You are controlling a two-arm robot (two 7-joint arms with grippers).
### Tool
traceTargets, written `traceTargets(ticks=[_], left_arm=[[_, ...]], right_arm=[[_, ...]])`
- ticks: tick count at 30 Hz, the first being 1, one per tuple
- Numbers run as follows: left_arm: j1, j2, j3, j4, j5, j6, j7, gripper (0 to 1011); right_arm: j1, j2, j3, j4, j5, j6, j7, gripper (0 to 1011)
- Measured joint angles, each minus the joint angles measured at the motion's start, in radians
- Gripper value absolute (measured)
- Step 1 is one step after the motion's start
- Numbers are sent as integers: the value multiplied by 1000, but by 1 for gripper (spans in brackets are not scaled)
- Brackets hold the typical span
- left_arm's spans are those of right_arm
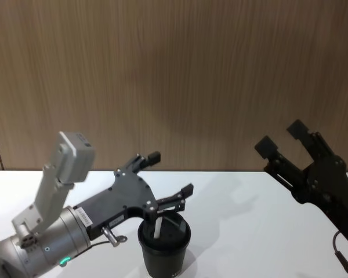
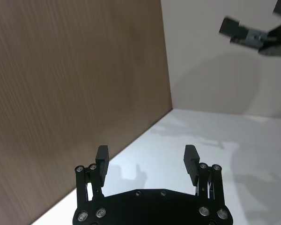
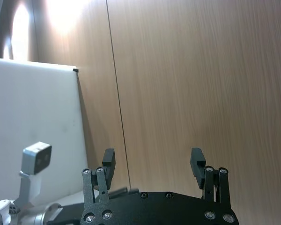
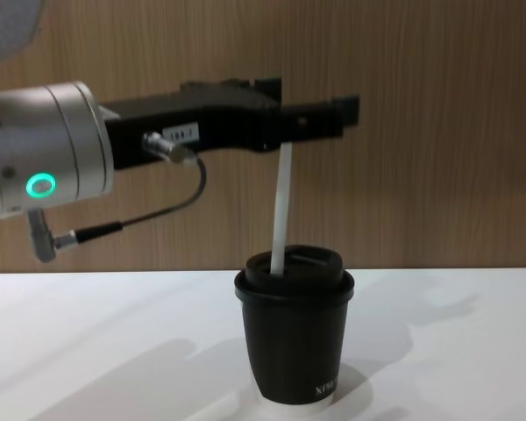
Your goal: Pick up the straw with one hand, pass it to the other hand, and insert it into the cup.
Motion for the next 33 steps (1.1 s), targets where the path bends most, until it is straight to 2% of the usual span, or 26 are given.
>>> traceTargets(ticks=[7,14,25,33], left_arm=[[19,-11,-39,-32,-18,-50,2,1003],[48,-15,-78,-71,-11,-82,40,1003],[109,-22,-130,-132,60,-96,152,1003],[146,-26,-155,-159,108,-96,217,1003]], right_arm=[[0,0,0,0,0,0,0,1001],[0,0,0,0,0,0,0,1001],[0,0,0,0,0,0,0,1001],[0,0,0,0,0,0,0,1001]])
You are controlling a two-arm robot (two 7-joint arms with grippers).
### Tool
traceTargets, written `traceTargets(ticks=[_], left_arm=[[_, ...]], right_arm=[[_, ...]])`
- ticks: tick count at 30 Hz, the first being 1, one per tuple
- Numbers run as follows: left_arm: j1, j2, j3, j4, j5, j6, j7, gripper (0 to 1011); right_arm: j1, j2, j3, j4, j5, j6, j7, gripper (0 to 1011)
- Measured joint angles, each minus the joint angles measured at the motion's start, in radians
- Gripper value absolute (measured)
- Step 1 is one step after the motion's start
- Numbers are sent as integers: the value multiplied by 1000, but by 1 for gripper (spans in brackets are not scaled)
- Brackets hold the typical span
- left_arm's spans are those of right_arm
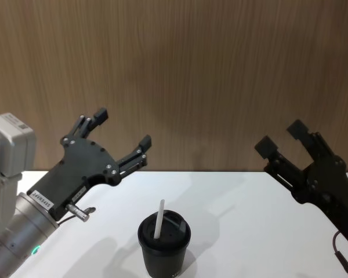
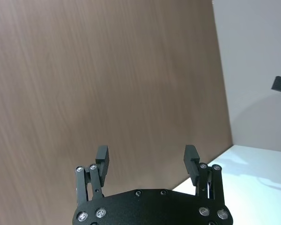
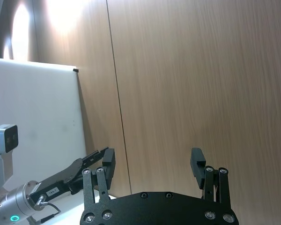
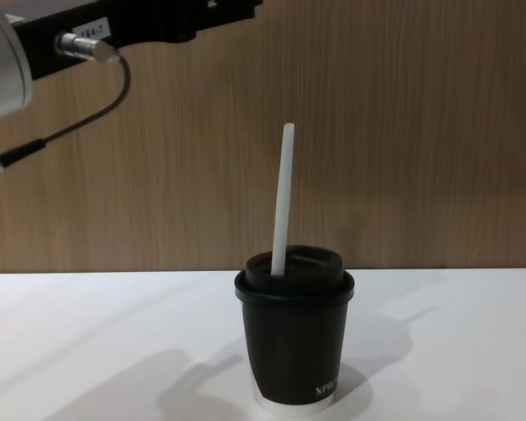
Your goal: Pick up the straw with one hand, pass it to the other hand, and insert it into the cup.
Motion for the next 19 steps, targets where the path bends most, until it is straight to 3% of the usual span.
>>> traceTargets(ticks=[19], left_arm=[[34,-3,-23,-25,43,2,58,1003]], right_arm=[[0,0,0,0,0,0,0,1001]])
